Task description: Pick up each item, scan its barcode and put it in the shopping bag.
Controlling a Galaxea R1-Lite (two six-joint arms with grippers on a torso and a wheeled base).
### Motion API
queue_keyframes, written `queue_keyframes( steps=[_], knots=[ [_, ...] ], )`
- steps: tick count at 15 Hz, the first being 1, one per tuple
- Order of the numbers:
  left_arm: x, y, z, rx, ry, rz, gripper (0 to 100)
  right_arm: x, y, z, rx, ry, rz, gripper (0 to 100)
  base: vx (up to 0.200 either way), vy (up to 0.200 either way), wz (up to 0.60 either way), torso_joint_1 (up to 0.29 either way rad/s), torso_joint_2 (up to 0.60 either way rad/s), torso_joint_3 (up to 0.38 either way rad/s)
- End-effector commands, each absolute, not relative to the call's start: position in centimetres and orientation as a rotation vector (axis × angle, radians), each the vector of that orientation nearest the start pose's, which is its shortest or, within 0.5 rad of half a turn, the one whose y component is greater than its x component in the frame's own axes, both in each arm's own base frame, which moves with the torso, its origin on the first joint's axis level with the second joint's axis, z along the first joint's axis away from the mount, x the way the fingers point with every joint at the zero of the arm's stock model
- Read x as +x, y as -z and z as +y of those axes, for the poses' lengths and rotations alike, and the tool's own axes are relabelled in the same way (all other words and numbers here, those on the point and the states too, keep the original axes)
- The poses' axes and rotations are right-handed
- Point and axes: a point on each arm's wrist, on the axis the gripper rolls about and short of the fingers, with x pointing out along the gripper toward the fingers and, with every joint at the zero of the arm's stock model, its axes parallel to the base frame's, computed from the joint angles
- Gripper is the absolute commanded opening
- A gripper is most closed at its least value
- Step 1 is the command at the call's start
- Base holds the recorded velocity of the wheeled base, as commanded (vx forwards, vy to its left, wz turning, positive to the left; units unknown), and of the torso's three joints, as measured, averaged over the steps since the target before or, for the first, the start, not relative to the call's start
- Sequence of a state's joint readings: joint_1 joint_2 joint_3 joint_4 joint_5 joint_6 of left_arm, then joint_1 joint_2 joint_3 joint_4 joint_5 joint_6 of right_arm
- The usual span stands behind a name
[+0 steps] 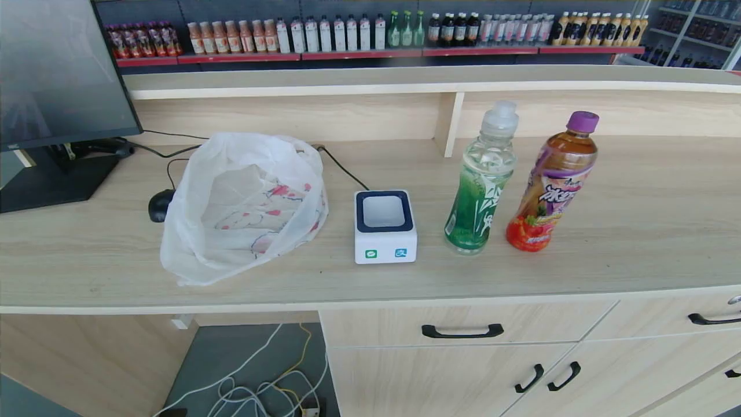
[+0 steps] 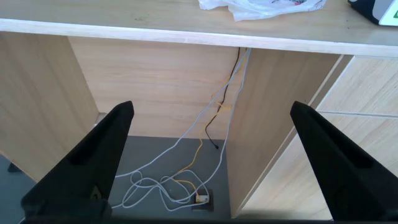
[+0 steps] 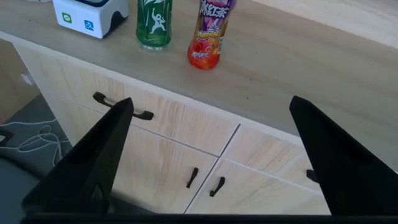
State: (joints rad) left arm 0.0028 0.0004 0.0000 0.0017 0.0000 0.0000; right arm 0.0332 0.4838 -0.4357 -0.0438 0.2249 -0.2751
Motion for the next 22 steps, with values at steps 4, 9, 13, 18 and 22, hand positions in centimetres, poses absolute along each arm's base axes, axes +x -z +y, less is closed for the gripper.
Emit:
queue_keyframes(
  steps=[4, 9, 13, 18, 22],
  knots=[
    [-2.3, -7.5, 0.0, 0.000, -0.003, 0.002, 100, 6.9, -22.5, 1.2, -0.291, -0.331, 0.008, 100, 0.000, 0.000, 0.00, 0.000, 0.00, 0.000],
    [-2.3, -7.5, 0.0, 0.000, -0.003, 0.002, 100, 12.9, -23.3, 3.7, -0.338, -0.434, -0.034, 100, 0.000, 0.000, 0.00, 0.000, 0.00, 0.000],
    [-2.3, -7.5, 0.0, 0.000, -0.002, 0.002, 100, 15.3, -23.0, 7.1, -0.337, -0.468, -0.041, 100, 0.000, 0.000, 0.00, 0.000, 0.00, 0.000],
    [-2.3, -7.5, 0.0, 0.000, -0.003, 0.002, 100, 16.3, -23.3, 8.5, -0.307, -0.352, -0.060, 100, 0.000, 0.000, 0.00, 0.000, 0.00, 0.000],
    [-2.3, -7.5, 0.0, 0.000, -0.003, 0.002, 100, 16.1, -23.4, 8.8, -0.228, -0.245, -0.052, 100, 0.000, 0.000, 0.00, 0.000, 0.00, 0.000]
  ],
)
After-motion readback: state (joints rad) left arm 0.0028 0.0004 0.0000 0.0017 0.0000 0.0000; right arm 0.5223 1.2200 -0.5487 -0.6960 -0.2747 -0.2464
